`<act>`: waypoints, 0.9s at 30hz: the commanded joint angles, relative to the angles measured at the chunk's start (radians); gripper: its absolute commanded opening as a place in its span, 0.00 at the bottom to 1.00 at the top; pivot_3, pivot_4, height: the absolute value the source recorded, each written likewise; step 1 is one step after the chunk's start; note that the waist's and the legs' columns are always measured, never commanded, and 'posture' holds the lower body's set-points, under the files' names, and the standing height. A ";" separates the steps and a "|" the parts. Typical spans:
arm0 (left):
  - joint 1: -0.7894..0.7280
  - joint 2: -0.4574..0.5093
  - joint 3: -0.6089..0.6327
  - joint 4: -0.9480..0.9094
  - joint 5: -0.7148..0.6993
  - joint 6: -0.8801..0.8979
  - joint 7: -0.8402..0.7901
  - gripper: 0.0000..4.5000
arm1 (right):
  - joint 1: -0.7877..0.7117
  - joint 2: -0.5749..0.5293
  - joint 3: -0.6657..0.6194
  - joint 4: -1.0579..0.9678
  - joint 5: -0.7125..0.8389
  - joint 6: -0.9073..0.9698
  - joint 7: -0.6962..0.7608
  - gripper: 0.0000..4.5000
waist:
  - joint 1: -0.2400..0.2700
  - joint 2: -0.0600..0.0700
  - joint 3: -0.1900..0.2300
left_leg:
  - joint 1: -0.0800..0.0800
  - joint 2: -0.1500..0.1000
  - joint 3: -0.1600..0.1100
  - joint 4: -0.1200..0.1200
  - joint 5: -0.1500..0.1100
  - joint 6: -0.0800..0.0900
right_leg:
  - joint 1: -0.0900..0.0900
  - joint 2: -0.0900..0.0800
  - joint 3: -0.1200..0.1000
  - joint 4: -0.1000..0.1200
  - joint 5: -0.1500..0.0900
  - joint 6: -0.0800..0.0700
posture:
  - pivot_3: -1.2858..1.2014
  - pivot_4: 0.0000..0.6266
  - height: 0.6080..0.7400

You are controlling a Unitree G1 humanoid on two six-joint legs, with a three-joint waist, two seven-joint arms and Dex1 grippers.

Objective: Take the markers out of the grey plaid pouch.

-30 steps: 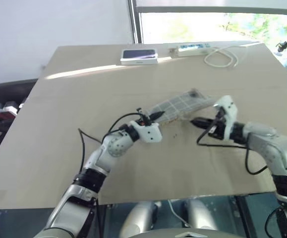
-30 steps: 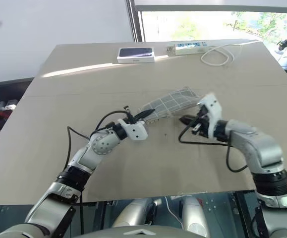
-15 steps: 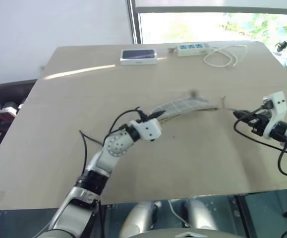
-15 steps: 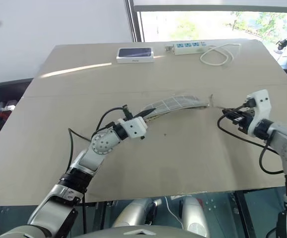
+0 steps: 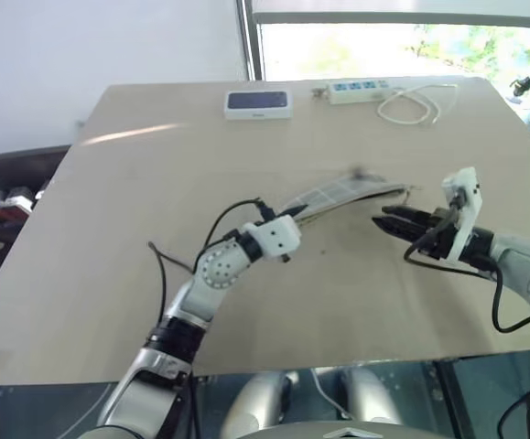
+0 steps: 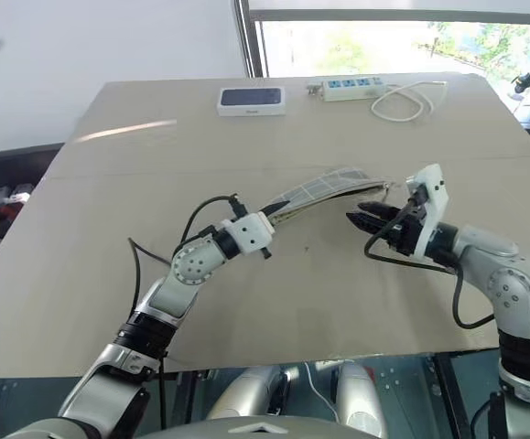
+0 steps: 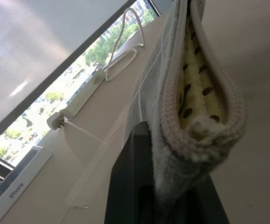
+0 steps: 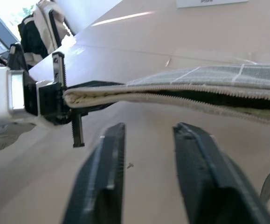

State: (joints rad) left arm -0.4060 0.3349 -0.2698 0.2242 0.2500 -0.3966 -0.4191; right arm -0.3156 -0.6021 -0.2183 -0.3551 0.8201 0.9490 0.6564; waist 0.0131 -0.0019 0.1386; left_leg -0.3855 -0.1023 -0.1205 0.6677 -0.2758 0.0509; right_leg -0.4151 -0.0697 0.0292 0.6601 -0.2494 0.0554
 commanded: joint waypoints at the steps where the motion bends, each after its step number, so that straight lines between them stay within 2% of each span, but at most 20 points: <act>1: 0.003 -0.010 0.002 -0.067 -0.012 0.002 -0.001 0.00 | -0.032 0.005 0.022 0.011 -0.029 -0.043 -0.005 0.05 | 0.000 0.000 0.000 | 0.000 0.000 0.000 0.000 0.000 0.000 | 0.000 0.000 0.000 0.000 0.000 0.000 | 0.52 0.24 1.00; 2: 0.006 -0.012 0.000 -0.070 -0.012 0.002 -0.001 0.00 | -0.038 0.013 0.024 0.022 -0.035 -0.050 -0.012 0.01 | -0.001 0.000 0.000 | 0.000 0.000 0.000 0.000 0.000 0.000 | 0.000 0.000 0.000 0.000 0.000 0.000 | 0.52 0.24 1.00; 27: 0.016 -0.003 -0.014 -0.071 0.001 -0.028 -0.019 0.00 | -0.047 0.022 0.006 0.093 -0.075 -0.105 -0.020 0.01 | 0.000 0.000 0.000 | 0.000 0.000 0.000 0.000 0.000 0.000 | 0.000 0.000 0.000 0.000 0.000 0.000 | 0.52 0.24 1.00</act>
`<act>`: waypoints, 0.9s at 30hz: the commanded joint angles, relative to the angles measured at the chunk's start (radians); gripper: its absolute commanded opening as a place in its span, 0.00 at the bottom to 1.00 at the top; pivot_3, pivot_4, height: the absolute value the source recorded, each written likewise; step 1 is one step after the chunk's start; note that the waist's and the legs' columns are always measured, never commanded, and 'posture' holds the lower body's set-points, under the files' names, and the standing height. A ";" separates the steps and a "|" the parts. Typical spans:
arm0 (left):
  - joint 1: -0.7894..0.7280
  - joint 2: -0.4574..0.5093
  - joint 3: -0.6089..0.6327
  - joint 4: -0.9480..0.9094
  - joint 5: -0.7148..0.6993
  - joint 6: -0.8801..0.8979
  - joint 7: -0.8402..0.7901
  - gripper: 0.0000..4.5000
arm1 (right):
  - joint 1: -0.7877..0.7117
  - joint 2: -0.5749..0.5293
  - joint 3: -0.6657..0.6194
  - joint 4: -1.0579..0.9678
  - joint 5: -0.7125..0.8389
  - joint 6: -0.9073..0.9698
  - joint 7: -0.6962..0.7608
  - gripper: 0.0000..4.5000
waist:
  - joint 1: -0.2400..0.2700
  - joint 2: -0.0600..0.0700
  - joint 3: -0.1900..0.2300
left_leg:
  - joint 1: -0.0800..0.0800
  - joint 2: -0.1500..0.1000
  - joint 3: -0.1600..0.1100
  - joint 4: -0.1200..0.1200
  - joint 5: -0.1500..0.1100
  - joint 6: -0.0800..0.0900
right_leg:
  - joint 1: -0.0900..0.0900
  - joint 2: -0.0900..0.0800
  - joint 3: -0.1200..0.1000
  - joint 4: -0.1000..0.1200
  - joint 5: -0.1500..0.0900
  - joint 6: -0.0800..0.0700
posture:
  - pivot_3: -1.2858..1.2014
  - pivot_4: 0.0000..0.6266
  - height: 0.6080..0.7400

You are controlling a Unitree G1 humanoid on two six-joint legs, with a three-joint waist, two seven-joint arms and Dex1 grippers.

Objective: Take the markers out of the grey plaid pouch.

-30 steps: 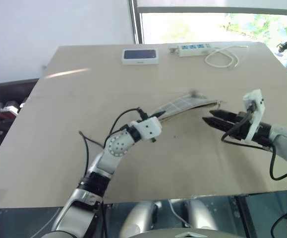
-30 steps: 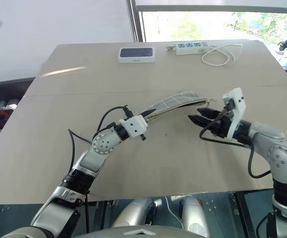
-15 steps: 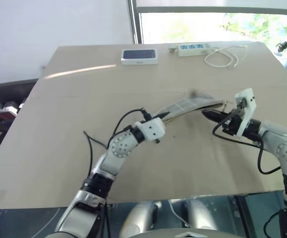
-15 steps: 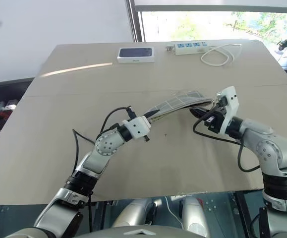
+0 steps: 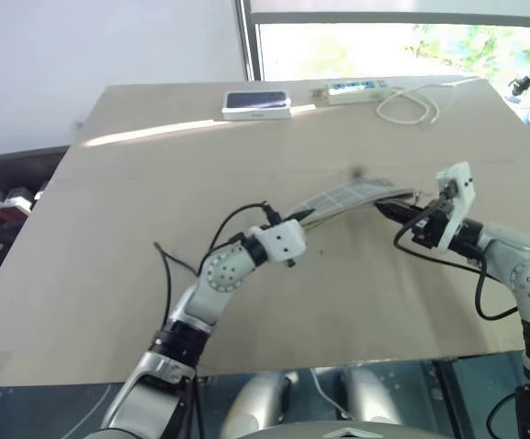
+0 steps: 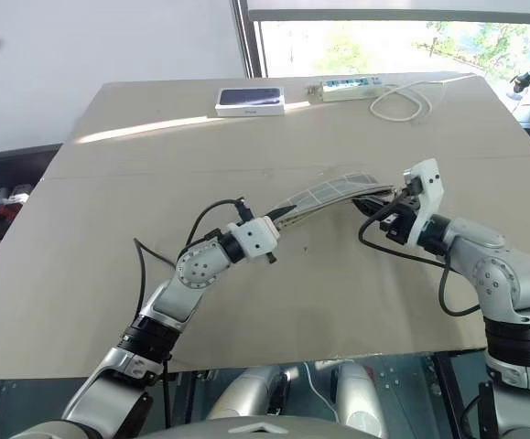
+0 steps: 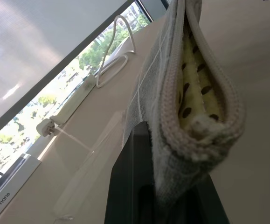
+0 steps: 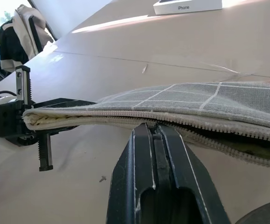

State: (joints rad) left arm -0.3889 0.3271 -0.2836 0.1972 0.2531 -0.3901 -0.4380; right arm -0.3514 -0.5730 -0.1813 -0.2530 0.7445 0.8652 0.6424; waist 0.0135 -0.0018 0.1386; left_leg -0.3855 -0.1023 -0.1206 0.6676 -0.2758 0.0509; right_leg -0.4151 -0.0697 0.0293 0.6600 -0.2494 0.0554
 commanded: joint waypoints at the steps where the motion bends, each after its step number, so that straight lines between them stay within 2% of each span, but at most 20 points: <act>1: 0.000 0.005 -0.004 -0.046 -0.003 -0.038 -0.003 0.00 | -0.009 -0.009 -0.029 -0.003 -0.009 -0.026 -0.010 0.01 | 0.000 0.000 0.000 | 0.000 0.000 0.000 0.000 0.000 0.000 | 0.000 0.000 0.000 0.000 0.000 0.000 | 0.52 0.24 1.00; 8: 0.006 -0.001 -0.012 -0.055 -0.028 -0.061 -0.036 0.00 | -0.014 -0.003 -0.007 0.029 -0.053 -0.041 -0.031 0.01 | 0.000 0.000 0.000 | 0.000 0.000 0.000 0.000 0.000 0.000 | 0.000 0.000 0.000 0.000 0.000 0.000 | 0.52 0.24 1.00; 14: 0.007 -0.025 -0.007 -0.076 -0.077 -0.030 -0.071 0.00 | -0.026 -0.022 0.065 0.043 -0.150 -0.087 -0.020 0.01 | -0.001 0.000 0.000 | 0.000 0.000 0.000 0.000 0.000 0.000 | 0.000 0.000 0.000 0.000 0.000 0.000 | 0.52 0.24 1.00; 17: 0.008 -0.035 -0.009 -0.089 -0.090 -0.010 -0.087 0.00 | -0.035 -0.025 0.108 0.027 -0.180 -0.092 -0.009 0.18 | -0.001 0.000 0.000 | 0.000 0.000 0.000 0.000 0.000 0.000 | 0.000 0.000 0.000 0.000 0.000 0.000 | 0.52 0.24 1.00; 21: 0.011 -0.044 -0.015 -0.133 -0.104 0.070 -0.123 0.00 | -0.061 -0.035 0.163 -0.008 -0.228 -0.093 -0.012 0.60 | -0.002 0.000 0.000 | 0.000 0.000 0.000 0.000 0.000 0.000 | 0.000 0.000 0.000 0.000 0.000 0.000 | 0.52 0.24 1.00; 25: 0.010 -0.059 -0.010 -0.183 -0.144 0.158 -0.156 0.00 | -0.085 -0.094 0.275 -0.045 -0.362 -0.120 -0.022 0.99 | -0.001 0.000 0.000 | 0.000 0.000 0.000 0.000 0.000 0.000 | 0.000 0.000 0.000 0.000 0.000 0.000 | 0.52 0.24 1.00; 27: 0.008 -0.066 -0.006 -0.206 -0.167 0.211 -0.170 0.00 | -0.100 -0.131 0.327 -0.057 -0.430 -0.144 -0.016 0.99 | -0.001 0.000 0.000 | 0.000 0.000 0.000 0.000 0.000 0.000 | 0.000 0.000 -0.001 -0.001 0.000 0.000 | 0.52 0.24 1.00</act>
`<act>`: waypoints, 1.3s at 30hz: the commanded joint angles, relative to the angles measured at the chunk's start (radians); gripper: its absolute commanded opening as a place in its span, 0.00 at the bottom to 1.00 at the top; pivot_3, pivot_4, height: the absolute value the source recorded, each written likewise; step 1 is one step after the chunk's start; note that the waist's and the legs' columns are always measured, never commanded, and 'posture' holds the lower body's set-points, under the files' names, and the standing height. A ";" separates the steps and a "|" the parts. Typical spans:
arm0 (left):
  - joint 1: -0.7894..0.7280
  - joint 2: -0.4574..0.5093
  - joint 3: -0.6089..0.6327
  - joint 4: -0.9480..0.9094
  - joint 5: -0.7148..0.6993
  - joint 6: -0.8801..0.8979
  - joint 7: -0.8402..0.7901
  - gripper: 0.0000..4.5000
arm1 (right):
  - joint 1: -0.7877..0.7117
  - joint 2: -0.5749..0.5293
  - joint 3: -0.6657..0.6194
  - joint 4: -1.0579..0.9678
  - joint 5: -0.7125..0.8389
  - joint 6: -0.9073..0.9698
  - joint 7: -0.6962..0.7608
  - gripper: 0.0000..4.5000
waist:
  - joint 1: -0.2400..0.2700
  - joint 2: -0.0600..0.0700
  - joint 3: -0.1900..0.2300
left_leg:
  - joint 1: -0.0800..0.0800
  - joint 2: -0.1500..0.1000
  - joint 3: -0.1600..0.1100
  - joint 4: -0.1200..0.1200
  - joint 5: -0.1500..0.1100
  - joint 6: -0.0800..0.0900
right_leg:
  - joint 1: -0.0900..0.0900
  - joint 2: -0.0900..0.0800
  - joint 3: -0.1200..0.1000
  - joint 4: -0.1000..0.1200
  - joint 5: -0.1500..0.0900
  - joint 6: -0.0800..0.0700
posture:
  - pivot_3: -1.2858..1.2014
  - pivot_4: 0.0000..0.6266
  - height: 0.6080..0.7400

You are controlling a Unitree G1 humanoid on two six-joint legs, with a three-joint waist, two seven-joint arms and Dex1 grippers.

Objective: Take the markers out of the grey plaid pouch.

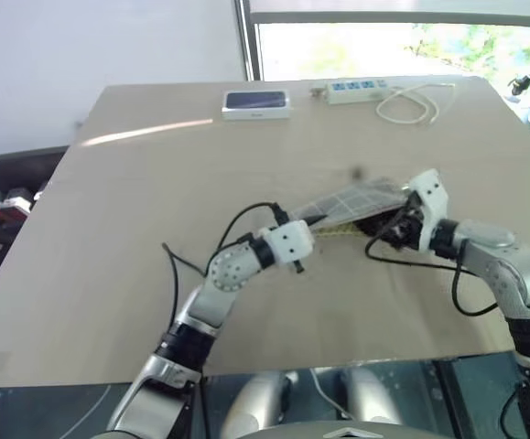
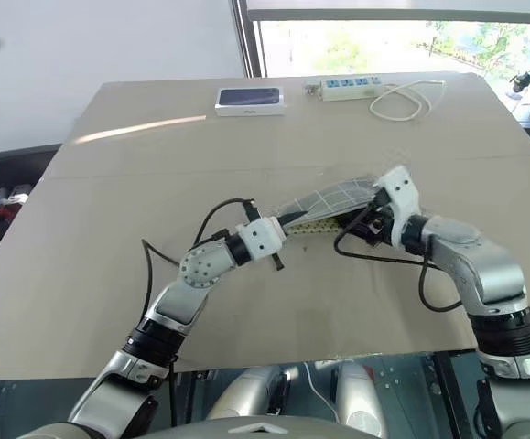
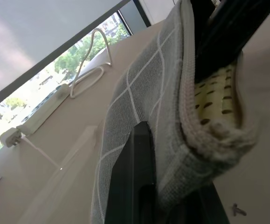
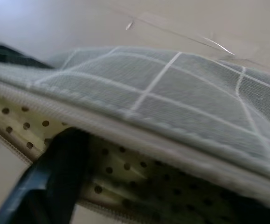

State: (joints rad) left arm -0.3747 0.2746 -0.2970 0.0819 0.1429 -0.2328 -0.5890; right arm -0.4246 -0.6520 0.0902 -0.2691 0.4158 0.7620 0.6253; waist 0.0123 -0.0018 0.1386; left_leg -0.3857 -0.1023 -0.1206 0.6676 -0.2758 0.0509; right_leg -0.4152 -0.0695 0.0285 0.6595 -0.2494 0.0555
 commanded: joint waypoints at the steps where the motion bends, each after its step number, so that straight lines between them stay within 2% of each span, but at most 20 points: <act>1: -0.008 -0.016 0.009 -0.101 -0.066 0.079 -0.027 0.00 | -0.036 -0.073 0.081 -0.045 -0.138 -0.053 0.004 0.99 | 0.001 0.000 0.000 | 0.000 0.000 0.000 0.000 0.000 0.000 | 0.000 0.000 0.000 0.000 0.000 0.000 | 0.52 0.24 1.00; 5: -0.020 -0.031 0.023 -0.155 -0.140 0.245 -0.069 0.00 | -0.105 -0.211 0.221 -0.060 -0.317 -0.103 0.076 0.99 | 0.000 0.000 0.000 | 0.000 0.000 0.000 0.000 0.000 0.000 | 0.000 0.000 -0.002 0.000 0.000 0.000 | 0.52 0.24 1.00; 10: -0.050 -0.044 0.046 -0.232 -0.270 0.475 -0.126 0.00 | -0.169 -0.310 0.278 -0.088 -0.363 -0.096 0.222 0.99 | 0.000 0.000 0.000 | -0.001 0.000 -0.001 0.000 0.000 0.000 | 0.000 0.000 -0.003 -0.001 0.000 0.000 | 0.52 0.24 1.00; 16: -0.087 -0.058 0.080 -0.301 -0.446 0.781 -0.153 0.00 | -0.236 -0.372 0.320 -0.114 -0.410 -0.104 0.368 0.99 | 0.001 -0.001 0.001 | -0.001 0.000 -0.001 0.000 0.000 0.000 | 0.000 0.000 -0.003 -0.002 0.000 0.000 | 0.52 0.24 1.00; 22: -0.124 -0.057 0.095 -0.303 -0.547 0.965 -0.159 0.00 | -0.286 -0.371 0.351 -0.126 -0.448 -0.102 0.464 0.99 | 0.001 -0.002 0.002 | -0.001 0.000 -0.001 0.000 0.000 0.000 | 0.000 0.000 -0.003 -0.002 0.000 0.000 | 0.52 0.24 1.00; 26: -0.162 -0.082 0.142 -0.298 -0.664 1.108 -0.163 0.00 | -0.332 -0.401 0.371 -0.147 -0.465 -0.088 0.570 0.99 | 0.002 -0.002 0.002 | -0.002 0.000 -0.002 0.000 0.000 0.000 | 0.000 0.000 -0.002 -0.002 0.000 0.000 | 0.52 0.24 1.00; 30: -0.175 -0.072 0.142 -0.290 -0.710 1.162 -0.173 0.00 | -0.361 -0.401 0.404 -0.128 -0.497 -0.093 0.640 0.99 | 0.001 -0.002 0.002 | -0.002 0.000 -0.002 0.000 0.000 0.000 | 0.000 0.000 -0.003 -0.003 0.000 0.000 | 0.52 0.24 1.00; 39: -0.173 -0.079 0.113 -0.252 -0.711 1.153 -0.179 0.00 | -0.383 -0.235 0.485 0.124 -0.634 -0.241 0.589 0.99 | 0.000 -0.003 0.003 | -0.001 0.000 -0.002 0.000 0.000 -0.001 | 0.000 0.000 -0.001 -0.002 0.000 0.000 | 0.52 0.24 1.00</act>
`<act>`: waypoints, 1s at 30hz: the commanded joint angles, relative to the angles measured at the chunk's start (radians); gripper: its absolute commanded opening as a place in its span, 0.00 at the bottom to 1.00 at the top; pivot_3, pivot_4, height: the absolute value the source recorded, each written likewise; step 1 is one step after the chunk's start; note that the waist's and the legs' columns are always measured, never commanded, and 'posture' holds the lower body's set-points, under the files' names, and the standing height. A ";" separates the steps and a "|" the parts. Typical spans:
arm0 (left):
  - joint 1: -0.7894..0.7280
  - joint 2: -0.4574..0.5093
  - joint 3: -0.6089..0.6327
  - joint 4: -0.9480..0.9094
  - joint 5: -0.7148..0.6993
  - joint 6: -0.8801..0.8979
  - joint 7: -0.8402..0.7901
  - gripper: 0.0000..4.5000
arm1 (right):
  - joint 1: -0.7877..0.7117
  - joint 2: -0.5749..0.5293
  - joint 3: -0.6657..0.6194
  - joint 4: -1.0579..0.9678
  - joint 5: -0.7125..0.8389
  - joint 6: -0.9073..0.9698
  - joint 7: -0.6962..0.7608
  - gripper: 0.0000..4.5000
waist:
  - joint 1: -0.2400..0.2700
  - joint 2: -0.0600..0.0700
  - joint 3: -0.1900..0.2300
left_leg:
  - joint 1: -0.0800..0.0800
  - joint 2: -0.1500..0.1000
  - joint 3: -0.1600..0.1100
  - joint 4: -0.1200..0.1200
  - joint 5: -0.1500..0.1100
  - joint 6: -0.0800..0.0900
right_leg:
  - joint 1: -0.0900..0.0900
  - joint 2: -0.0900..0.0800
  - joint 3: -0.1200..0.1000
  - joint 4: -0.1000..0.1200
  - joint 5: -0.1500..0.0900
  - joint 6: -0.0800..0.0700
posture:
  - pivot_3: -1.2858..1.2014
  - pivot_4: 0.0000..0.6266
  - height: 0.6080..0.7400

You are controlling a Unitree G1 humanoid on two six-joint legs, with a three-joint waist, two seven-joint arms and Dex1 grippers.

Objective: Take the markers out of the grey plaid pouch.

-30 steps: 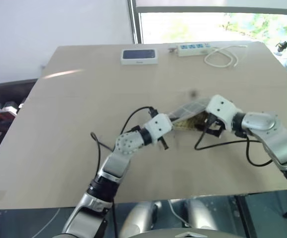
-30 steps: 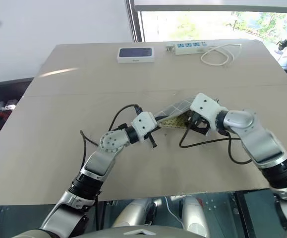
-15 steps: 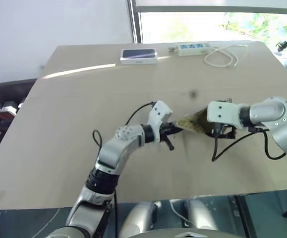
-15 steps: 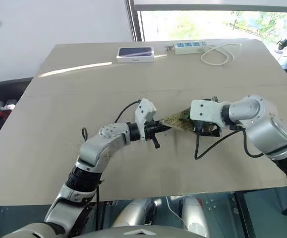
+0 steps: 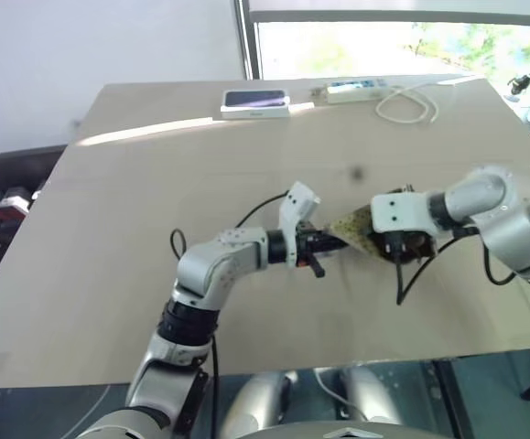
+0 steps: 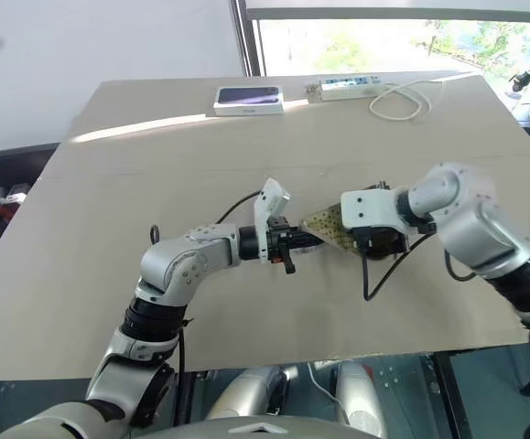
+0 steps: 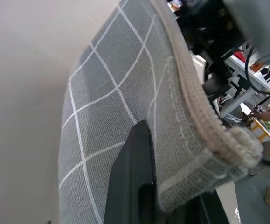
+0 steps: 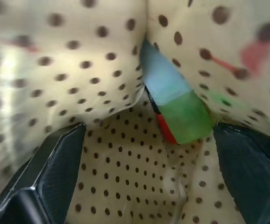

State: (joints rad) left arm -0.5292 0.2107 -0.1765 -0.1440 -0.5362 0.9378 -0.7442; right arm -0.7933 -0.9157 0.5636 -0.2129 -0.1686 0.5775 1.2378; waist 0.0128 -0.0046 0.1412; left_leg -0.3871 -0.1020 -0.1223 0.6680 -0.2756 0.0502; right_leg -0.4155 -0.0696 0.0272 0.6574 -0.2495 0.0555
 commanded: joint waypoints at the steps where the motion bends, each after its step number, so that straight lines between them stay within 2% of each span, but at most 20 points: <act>1: -0.019 -0.016 -0.010 -0.024 -0.031 -0.019 -0.024 0.00 | -0.015 0.046 0.012 0.090 -0.059 -0.072 -0.029 0.99 | 0.000 0.000 0.000 | 0.000 0.000 0.000 0.000 0.000 0.000 | 0.000 0.000 0.000 0.000 0.000 0.000 | 0.52 0.24 1.00; 6: -0.021 -0.016 -0.013 -0.016 -0.025 -0.031 -0.026 0.00 | -0.004 0.101 0.006 0.174 -0.087 -0.152 -0.043 0.99 | -0.004 0.000 0.000 | 0.001 0.000 0.000 0.000 0.000 0.000 | 0.000 0.000 0.000 0.000 0.000 0.000 | 0.52 0.24 1.00; 7: -0.021 -0.014 -0.013 -0.014 -0.024 -0.033 -0.026 0.00 | -0.001 0.108 0.001 0.182 -0.088 -0.164 -0.043 0.94 | -0.006 0.000 0.000 | 0.001 0.000 0.000 0.000 0.000 0.000 | 0.000 0.000 0.000 0.000 0.000 0.000 | 0.52 0.24 1.00; 11: -0.014 -0.004 -0.011 -0.017 -0.021 -0.041 -0.027 0.00 | 0.012 0.121 -0.022 0.178 -0.083 -0.175 -0.039 0.62 | -0.003 0.000 0.000 | 0.001 0.000 0.001 0.000 0.000 0.000 | 0.000 0.000 0.000 0.001 0.000 0.000 | 0.52 0.24 1.00; 13: -0.010 0.003 -0.011 -0.016 -0.017 -0.047 -0.031 0.00 | 0.018 0.119 -0.033 0.169 -0.082 -0.176 -0.035 0.38 | 0.000 0.000 0.000 | 0.001 0.000 0.000 0.000 0.000 0.000 | 0.000 0.000 0.000 0.001 0.000 0.000 | 0.52 0.24 1.00; 15: -0.008 0.009 -0.014 -0.014 -0.014 -0.054 -0.033 0.00 | 0.026 0.117 -0.044 0.160 -0.083 -0.174 -0.032 0.23 | 0.000 0.000 0.000 | 0.001 0.000 0.000 0.000 0.000 0.000 | 0.000 0.000 0.000 0.000 0.000 0.000 | 0.52 0.24 1.00; 22: -0.013 0.027 -0.023 -0.002 -0.001 -0.076 -0.042 0.00 | 0.063 0.096 -0.089 0.106 -0.080 -0.151 -0.024 0.21 | 0.001 -0.001 0.000 | 0.000 0.000 0.000 0.000 0.000 0.000 | 0.000 0.000 0.000 0.000 0.000 0.000 | 0.52 0.24 1.00; 30: -0.010 0.036 -0.072 0.026 0.089 -0.193 -0.022 0.00 | 0.108 0.026 -0.154 -0.041 -0.072 -0.038 -0.002 0.21 | 0.001 0.000 0.000 | 0.000 0.000 0.000 0.000 0.000 0.000 | 0.000 0.000 0.000 0.000 0.000 0.000 | 0.52 0.24 1.00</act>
State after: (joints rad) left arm -0.5334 0.2481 -0.2398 -0.1160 -0.4760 0.7887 -0.7742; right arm -0.6828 -0.8592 0.4790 -0.1869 -0.2513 0.5056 1.2208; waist 0.0135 -0.0049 0.1414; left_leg -0.3872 -0.1023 -0.1228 0.6681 -0.2755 0.0500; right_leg -0.4153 -0.0697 0.0271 0.6572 -0.2495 0.0554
